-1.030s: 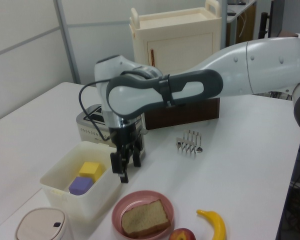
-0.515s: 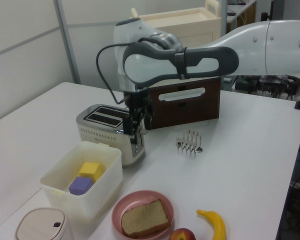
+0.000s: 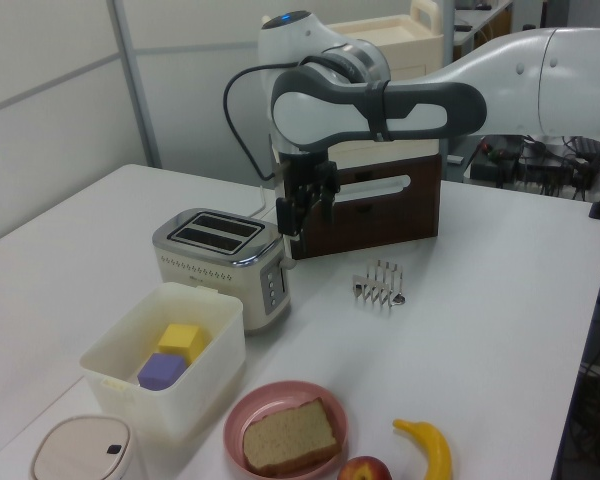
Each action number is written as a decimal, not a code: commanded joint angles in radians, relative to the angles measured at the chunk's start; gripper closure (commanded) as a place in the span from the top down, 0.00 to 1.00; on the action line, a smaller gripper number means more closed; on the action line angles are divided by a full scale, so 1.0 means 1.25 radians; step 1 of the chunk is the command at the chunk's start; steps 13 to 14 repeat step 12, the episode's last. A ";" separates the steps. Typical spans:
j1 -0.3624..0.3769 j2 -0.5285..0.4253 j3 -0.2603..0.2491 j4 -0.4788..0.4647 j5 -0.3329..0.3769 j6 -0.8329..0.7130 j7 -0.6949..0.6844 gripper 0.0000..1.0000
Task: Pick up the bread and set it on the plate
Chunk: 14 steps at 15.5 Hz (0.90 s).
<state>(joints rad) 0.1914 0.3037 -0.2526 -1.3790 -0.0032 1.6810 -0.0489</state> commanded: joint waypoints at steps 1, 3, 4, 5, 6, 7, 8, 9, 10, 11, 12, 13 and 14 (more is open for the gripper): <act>-0.001 -0.018 -0.009 -0.021 -0.004 0.004 -0.031 1.00; -0.003 -0.020 -0.009 -0.021 -0.007 0.004 -0.034 1.00; -0.005 -0.020 -0.009 -0.021 -0.011 0.003 -0.034 1.00; -0.003 -0.021 -0.010 -0.021 -0.012 0.003 -0.042 1.00; -0.003 -0.021 -0.009 -0.022 -0.011 0.003 -0.060 1.00; -0.005 -0.021 -0.010 -0.022 -0.004 0.003 -0.072 1.00; -0.006 -0.022 -0.010 -0.022 -0.002 0.003 -0.075 1.00; -0.011 -0.022 -0.010 -0.022 -0.001 0.004 -0.075 1.00; -0.012 -0.022 -0.010 -0.023 -0.001 0.005 -0.071 1.00; -0.011 -0.022 -0.009 -0.023 -0.002 0.005 -0.069 1.00; -0.011 -0.021 -0.009 -0.023 -0.002 0.008 -0.069 1.00; -0.011 -0.021 -0.009 -0.023 -0.002 0.008 -0.069 1.00; -0.011 -0.021 -0.009 -0.023 -0.002 0.008 -0.069 1.00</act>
